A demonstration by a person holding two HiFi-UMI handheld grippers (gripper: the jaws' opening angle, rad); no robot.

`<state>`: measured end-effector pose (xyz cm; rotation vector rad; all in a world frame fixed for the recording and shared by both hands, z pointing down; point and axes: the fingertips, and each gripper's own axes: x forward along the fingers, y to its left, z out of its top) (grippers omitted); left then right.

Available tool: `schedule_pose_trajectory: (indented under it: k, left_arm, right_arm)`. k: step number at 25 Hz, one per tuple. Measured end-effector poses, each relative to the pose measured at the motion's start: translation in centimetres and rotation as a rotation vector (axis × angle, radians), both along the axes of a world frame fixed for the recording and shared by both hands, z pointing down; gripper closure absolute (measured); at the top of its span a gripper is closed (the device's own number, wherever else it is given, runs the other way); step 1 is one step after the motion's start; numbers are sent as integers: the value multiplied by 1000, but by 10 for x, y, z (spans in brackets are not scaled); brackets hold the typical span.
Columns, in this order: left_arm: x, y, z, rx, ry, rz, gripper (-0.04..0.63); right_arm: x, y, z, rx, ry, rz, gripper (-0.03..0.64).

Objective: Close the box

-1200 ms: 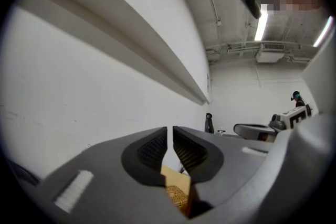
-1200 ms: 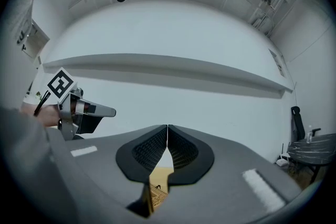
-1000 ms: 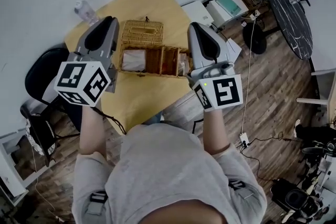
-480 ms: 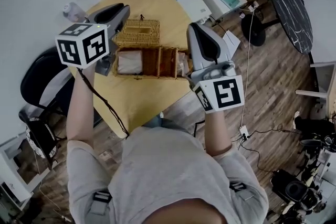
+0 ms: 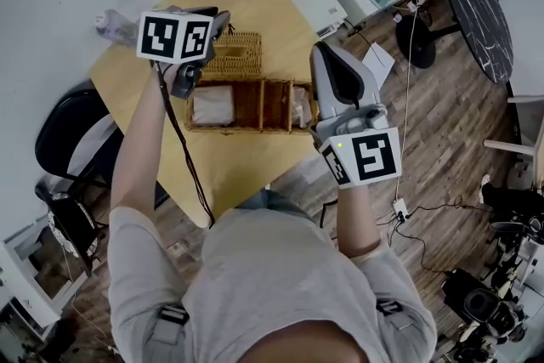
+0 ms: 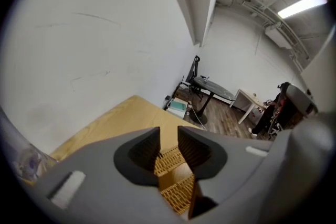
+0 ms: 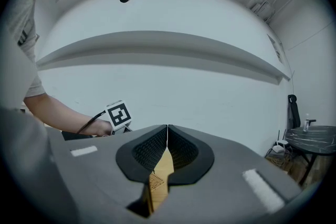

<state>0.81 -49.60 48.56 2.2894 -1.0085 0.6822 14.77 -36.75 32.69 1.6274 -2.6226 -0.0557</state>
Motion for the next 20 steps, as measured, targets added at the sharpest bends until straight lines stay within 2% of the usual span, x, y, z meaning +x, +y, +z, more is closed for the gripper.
schedule_pose_trajectory:
  k: [5,11,20]
  left_arm:
    - [11,-15,41,-81,-60,20,476]
    - [18,-34,79,-194,-95,15,476]
    - [24,-36,117,-297,-196,54,474]
  right_arm:
    - [6,-4,17,-35,11,13,611]
    - [17,-5,35,-76,25,37,611]
    - [29,-7,45,-99,30,60,611]
